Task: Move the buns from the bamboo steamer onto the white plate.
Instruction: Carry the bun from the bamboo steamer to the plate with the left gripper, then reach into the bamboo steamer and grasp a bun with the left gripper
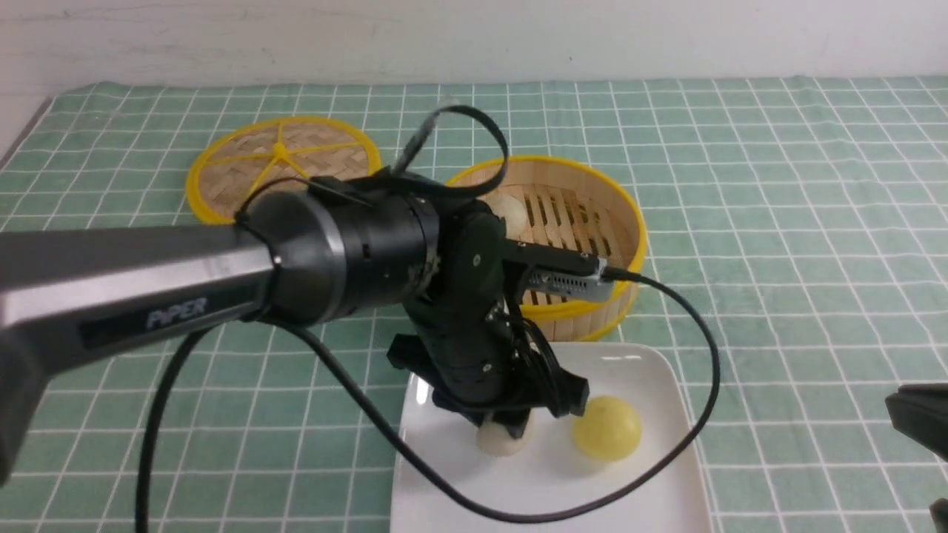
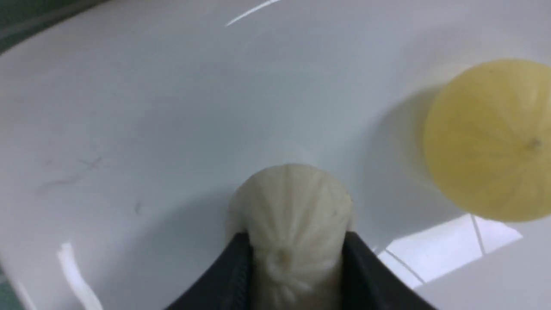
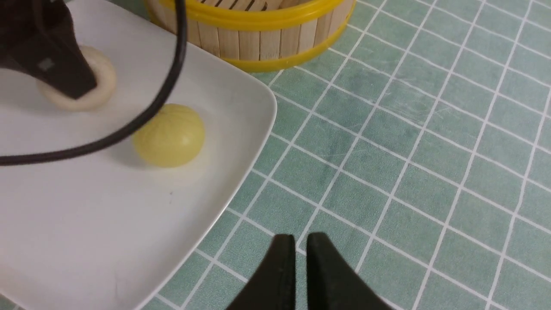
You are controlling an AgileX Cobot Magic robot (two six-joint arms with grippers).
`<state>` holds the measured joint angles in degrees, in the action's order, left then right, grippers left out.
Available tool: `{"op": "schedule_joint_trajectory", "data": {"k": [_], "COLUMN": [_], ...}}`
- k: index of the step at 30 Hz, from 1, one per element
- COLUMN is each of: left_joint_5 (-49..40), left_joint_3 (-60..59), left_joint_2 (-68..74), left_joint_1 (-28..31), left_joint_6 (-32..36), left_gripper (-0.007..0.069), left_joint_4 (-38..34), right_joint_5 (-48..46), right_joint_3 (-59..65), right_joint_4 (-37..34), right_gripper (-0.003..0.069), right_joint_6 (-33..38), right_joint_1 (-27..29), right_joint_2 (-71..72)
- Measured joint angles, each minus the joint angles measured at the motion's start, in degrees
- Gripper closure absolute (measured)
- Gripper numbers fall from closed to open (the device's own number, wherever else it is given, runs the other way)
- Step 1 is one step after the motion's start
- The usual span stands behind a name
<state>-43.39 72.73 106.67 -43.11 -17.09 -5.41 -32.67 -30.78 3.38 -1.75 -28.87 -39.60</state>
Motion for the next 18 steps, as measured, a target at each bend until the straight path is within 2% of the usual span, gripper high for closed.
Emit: {"op": "schedule_joint_trajectory", "data": {"k": [6, 10, 14, 17, 18], "left_joint_5": [-1.5, -4.8, -8.2, -11.3, -11.3], "left_joint_3": [1.8, 7.8, 16.1, 22.3, 22.3], "left_joint_2": [0.4, -1.6, -1.9, 0.2, 0.4], "left_joint_1": [0.0, 0.0, 0.0, 0.5, 0.5], "left_joint_6": [-1.8, -2.1, -6.3, -8.6, -8.6], "left_gripper": [0.0178, 0.0151, 0.0197, 0.0335, 0.0347], "left_joint_4": [0.0, 3.1, 11.0, 16.5, 16.7], "right_joint_5": [0.0, 0.0, 0.0, 0.0, 0.0], "right_joint_3": [0.0, 0.0, 0.0, 0.0, 0.0], "right_joint_4": [0.1, 0.1, 0.1, 0.1, 0.1], "right_gripper": [0.0580, 0.0575, 0.0575, 0.0573, 0.0573], "right_joint_6": [0.0, 0.0, 0.0, 0.0, 0.0], "right_joint_1": [0.0, 0.0, 0.0, 0.0, 0.0], "right_joint_2": [0.0, 0.0, 0.0, 0.0, 0.0]}}
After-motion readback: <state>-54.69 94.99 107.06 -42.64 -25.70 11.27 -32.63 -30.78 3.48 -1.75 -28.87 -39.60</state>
